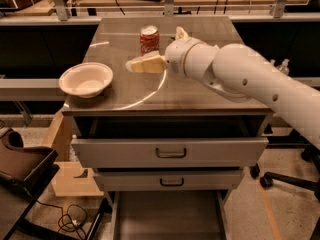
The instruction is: Place coke can into bottom drawer
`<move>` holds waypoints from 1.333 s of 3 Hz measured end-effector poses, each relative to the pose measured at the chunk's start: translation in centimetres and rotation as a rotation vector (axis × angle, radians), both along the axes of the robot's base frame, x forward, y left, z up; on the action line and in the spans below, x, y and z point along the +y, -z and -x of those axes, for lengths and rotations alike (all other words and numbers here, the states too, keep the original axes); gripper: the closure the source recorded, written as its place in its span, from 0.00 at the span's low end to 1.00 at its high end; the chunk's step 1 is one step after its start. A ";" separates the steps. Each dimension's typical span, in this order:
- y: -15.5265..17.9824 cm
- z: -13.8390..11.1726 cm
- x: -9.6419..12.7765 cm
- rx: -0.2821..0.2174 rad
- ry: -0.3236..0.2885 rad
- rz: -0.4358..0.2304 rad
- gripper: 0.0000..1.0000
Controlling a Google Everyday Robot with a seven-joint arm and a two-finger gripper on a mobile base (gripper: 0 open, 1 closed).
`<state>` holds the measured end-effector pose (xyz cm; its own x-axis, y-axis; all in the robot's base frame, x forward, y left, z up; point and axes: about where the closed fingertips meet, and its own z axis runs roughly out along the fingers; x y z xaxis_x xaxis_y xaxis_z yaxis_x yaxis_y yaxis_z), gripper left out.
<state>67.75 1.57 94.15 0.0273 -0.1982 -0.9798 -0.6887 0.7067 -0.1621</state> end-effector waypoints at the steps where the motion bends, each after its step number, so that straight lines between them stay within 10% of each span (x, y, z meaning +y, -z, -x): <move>1: 0.7 -1.4 1.8 0.003 0.003 0.011 0.00; 4: 3.5 -5.4 3.4 0.035 0.033 -0.024 0.00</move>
Offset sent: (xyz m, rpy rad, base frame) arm 0.0468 0.0242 -0.0369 -0.0104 0.0426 -0.0478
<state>73.12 4.92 90.63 -0.0132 -0.1749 -0.9845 -0.6698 0.7326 -0.1212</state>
